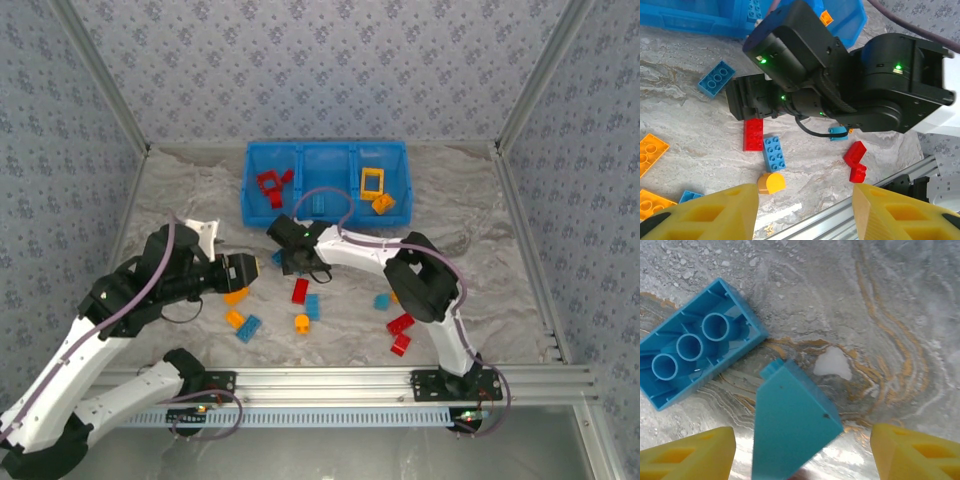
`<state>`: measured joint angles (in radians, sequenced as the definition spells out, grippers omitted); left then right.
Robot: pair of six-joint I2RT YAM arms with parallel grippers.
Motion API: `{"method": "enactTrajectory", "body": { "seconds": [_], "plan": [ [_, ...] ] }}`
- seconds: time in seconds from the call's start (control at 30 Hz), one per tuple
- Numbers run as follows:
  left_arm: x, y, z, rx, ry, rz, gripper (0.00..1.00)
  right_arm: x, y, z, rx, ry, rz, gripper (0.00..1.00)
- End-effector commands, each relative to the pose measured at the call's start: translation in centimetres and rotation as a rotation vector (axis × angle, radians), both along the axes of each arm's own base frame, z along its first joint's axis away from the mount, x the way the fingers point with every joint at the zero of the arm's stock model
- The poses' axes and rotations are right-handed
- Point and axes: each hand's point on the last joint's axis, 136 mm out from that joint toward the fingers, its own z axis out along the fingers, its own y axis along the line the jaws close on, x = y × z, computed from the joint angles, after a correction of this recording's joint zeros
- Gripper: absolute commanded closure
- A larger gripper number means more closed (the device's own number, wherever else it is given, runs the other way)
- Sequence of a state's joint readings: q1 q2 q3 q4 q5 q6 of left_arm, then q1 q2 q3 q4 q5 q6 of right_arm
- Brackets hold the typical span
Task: Sort the legos into containers by color
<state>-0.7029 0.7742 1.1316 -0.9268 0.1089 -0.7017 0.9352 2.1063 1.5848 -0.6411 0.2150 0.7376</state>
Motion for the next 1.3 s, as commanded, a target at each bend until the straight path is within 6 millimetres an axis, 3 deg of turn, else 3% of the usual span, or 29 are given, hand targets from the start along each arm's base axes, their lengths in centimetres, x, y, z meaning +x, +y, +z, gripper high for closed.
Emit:
{"method": "enactTrajectory", "body": {
  "seconds": [0.0,0.27,0.57,0.7,1.0,1.1,1.27],
  "plan": [
    [0.1,-0.6,0.4,-0.032,-0.010,-0.008,0.48,0.5,-0.1,-0.6,-0.025,0.009,-0.030,0.30],
    [0.2,-1.0,0.1,-0.036,-0.007,-0.022,0.48,2.1,-0.3,-1.8,-0.033,0.013,-0.039,0.41],
    [0.4,-1.5,-0.1,-0.033,-0.007,-0.033,0.49,2.3,-0.4,-1.9,-0.038,-0.002,-0.026,0.63],
    [0.5,-1.9,-0.1,-0.040,-0.008,-0.038,0.49,2.4,-0.9,-0.3,-0.039,-0.044,-0.019,0.66],
    [1.8,-5.4,1.8,0.001,-0.116,-0.075,0.49,2.6,-5.2,7.6,-0.025,-0.182,-0.029,0.66],
    [2.9,-6.6,2.9,0.043,-0.180,-0.048,0.49,3.9,-6.2,9.3,-0.016,-0.209,-0.035,0.66],
    [4.8,-8.0,4.1,0.136,-0.269,0.020,0.49,8.2,-7.4,10.3,-0.040,-0.249,-0.071,0.67]
  ]
}}
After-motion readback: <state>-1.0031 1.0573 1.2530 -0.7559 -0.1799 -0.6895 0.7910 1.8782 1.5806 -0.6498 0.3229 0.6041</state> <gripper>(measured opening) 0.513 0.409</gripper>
